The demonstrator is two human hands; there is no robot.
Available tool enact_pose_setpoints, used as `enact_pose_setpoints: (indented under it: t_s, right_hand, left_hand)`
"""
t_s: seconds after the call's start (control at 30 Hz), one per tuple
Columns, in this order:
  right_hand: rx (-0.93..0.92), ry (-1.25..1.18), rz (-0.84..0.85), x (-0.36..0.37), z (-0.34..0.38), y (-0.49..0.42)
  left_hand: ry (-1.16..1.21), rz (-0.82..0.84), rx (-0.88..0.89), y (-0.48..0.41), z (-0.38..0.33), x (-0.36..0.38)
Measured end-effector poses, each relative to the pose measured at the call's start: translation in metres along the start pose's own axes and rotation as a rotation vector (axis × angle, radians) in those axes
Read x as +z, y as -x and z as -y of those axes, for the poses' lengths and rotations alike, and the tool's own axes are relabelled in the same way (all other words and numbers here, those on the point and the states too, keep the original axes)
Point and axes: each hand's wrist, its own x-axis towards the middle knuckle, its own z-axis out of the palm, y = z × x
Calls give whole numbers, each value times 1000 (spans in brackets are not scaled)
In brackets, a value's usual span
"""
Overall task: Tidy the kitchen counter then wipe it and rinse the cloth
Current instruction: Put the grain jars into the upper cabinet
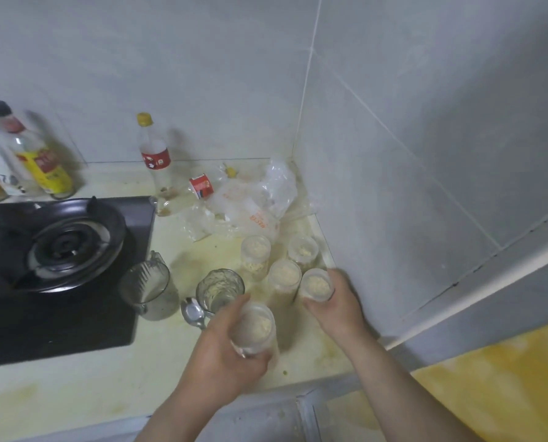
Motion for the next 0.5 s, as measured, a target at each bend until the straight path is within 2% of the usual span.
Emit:
enact_pose_setpoints:
  t_s: [0.2,0.5]
  right_hand:
    - [-65,-103,-44,-26,35,18]
    - [-314,-473,145,-90,183,57]
  left_hand:
    - [118,-123,-3,9,-37,-41]
    - [343,-255,237,27,-150,-122]
